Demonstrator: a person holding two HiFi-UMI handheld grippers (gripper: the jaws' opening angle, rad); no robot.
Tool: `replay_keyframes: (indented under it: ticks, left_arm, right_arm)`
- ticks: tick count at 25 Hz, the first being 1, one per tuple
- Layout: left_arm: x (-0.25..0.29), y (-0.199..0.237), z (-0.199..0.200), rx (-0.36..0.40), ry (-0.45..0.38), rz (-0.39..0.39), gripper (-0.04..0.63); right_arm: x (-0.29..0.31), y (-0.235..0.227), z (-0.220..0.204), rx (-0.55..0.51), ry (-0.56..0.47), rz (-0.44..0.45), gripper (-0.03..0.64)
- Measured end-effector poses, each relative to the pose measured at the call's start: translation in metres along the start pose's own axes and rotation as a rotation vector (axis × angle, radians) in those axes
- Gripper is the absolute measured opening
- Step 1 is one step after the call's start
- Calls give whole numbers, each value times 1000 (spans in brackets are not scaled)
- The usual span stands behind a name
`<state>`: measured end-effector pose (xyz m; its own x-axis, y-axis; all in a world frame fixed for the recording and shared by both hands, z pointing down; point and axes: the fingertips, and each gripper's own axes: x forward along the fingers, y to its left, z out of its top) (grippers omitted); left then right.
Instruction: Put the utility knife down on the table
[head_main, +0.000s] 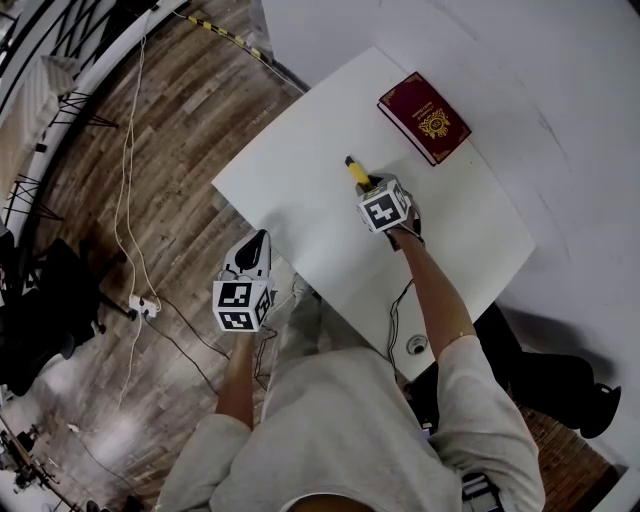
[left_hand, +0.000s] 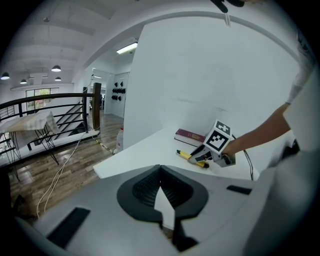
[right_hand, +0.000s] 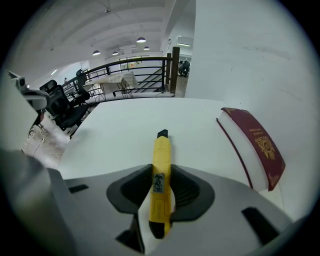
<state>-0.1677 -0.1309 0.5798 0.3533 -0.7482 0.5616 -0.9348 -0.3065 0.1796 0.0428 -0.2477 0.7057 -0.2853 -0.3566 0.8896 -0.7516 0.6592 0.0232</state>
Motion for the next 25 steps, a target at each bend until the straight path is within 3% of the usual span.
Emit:
replay_keyframes:
  ticks: [13, 25]
  left_arm:
    - [-5, 6, 1, -1, -4, 6, 6]
    - [-5, 6, 2, 0, -9, 2, 6]
  right_arm:
    - [7, 2, 0, -71, 51, -10, 115]
    - [-3, 6, 4, -71, -6, -3, 193]
